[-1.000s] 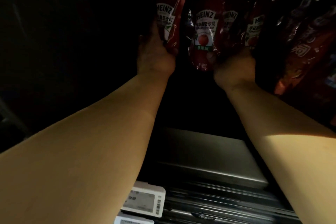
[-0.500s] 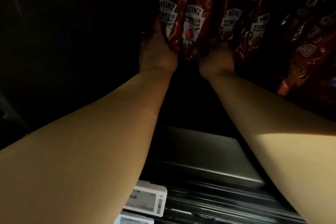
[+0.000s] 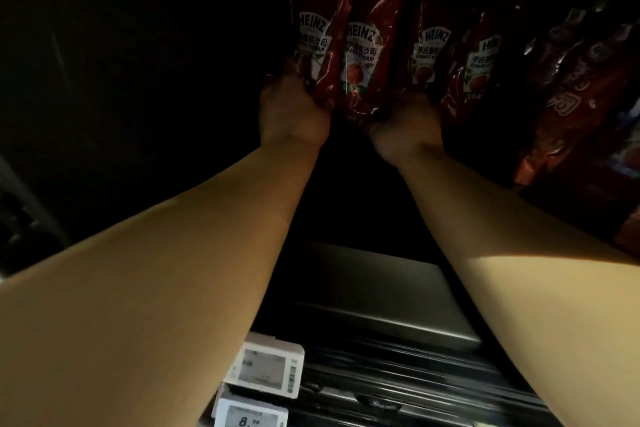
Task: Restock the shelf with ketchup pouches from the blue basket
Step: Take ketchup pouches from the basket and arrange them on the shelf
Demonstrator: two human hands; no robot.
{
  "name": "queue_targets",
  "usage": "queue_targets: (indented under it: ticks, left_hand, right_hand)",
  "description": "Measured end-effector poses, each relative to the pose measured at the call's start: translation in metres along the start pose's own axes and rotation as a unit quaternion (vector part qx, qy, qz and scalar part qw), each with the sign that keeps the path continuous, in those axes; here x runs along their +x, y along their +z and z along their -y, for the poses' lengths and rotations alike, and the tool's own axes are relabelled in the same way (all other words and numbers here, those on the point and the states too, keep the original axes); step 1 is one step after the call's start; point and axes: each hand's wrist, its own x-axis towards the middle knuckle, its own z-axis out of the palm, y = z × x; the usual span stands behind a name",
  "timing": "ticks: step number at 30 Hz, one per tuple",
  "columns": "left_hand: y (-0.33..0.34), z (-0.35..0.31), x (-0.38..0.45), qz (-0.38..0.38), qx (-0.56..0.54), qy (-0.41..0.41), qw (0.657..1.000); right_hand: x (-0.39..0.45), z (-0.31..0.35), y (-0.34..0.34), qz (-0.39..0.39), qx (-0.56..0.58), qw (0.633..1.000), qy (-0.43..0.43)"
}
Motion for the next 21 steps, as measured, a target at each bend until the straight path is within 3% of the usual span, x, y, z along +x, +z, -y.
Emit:
queue_targets:
  ticks: [7, 11, 18, 21]
  left_hand:
    - [-0.006, 0.002, -0.003, 0.005, -0.014, -0.021, 1.000]
    - [-0.005, 0.001, -0.002, 0.014, -0.014, -0.026, 0.999]
    - [-0.006, 0.000, -0.004, 0.006, -0.006, -0.052, 0.999]
    - [-0.011, -0.004, -0.010, 0.014, 0.062, -0.020, 0.998]
  right_hand:
    - [-0.005, -0.005, -0.003, -0.087, 0.006, 0.996, 0.011]
    - [-0.009, -0.005, -0.007, -0.150, 0.076, 0.984, 0.054]
    - [-0.035, -0.017, -0.028, -0.195, 0.025, 0.975, 0.106]
    - [-0.059, -0.020, -0.044, -0.261, 0.065, 0.953, 0.142]
